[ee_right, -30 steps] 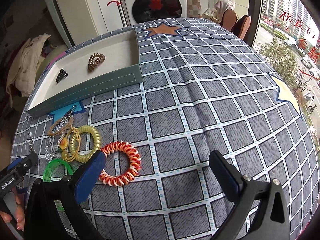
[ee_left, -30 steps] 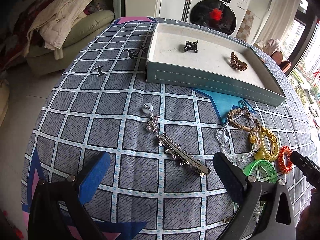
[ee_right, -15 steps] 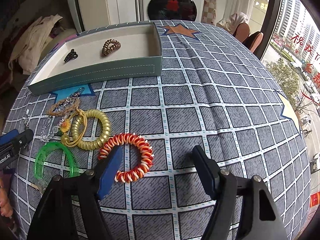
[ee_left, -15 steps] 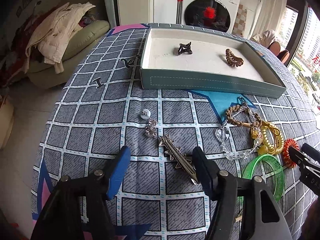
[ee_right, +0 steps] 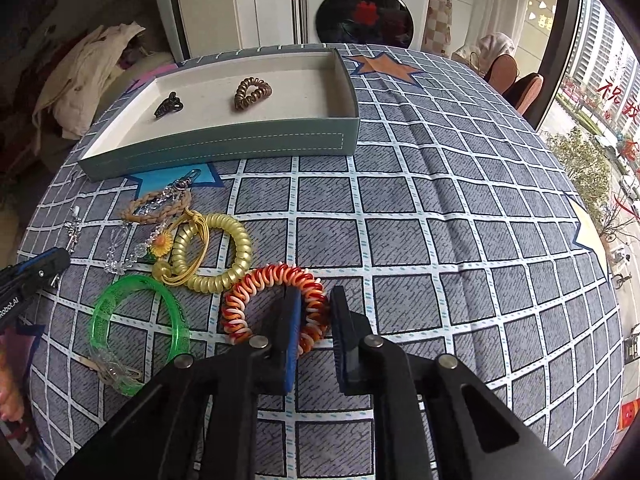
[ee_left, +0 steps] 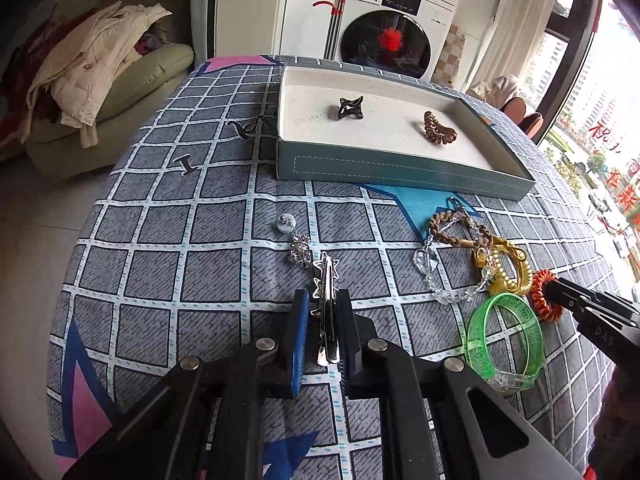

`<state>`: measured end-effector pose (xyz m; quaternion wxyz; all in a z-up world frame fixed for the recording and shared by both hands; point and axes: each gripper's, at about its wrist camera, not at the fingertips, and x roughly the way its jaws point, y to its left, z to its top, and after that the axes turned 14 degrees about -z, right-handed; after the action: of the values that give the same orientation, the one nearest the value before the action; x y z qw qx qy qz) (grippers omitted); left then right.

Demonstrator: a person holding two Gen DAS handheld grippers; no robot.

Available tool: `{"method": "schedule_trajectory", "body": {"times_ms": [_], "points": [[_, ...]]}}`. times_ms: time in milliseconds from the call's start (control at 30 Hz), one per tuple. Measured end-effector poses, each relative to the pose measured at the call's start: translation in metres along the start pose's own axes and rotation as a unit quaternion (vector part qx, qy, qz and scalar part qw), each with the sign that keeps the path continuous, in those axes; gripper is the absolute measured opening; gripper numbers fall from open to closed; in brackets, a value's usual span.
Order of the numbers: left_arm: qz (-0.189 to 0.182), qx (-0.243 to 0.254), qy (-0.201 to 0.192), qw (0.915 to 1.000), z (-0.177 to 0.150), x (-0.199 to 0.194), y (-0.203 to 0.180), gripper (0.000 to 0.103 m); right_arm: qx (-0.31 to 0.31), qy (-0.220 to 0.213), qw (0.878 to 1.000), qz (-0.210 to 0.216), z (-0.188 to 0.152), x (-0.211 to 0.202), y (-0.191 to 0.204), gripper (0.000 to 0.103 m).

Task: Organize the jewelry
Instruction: 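Carry the rhinestone clip and orange coil tie over the tray with both tools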

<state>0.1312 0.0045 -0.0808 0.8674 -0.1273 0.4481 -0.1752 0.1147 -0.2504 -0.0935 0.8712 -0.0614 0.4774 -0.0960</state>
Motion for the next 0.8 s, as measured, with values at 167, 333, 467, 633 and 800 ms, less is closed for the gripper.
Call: {"method": "schedule_trajectory", "body": {"times_ms": [167,333,467,633,800], "points": [[-0.021,0.000,-0.002,0.9998,-0.002,-0.008,0.002,0.033,0.024,0.003,1.000,0.011,-0.001,0.000,-0.009,0.014],[-0.030,0.004,-0.007,0.9995,0.001,-0.016,-0.002,0.033,0.043,-0.003,0.999,0.012,0.001,-0.005,-0.022,0.014],[-0.039,0.009,-0.011,0.9992,0.006,-0.021,-0.007,0.033,0.056,-0.009,0.998,0.016,0.007,-0.010,-0.031,0.014],[-0.046,0.012,-0.017,0.9987,0.017,-0.028,-0.011,0.033,0.064,-0.022,0.997,0.026,0.017,-0.018,-0.035,0.014],[-0.053,0.018,-0.028,0.9980,0.035,-0.033,-0.013,0.033,0.067,-0.036,0.996,0.052,0.041,-0.025,-0.034,0.014]]}}
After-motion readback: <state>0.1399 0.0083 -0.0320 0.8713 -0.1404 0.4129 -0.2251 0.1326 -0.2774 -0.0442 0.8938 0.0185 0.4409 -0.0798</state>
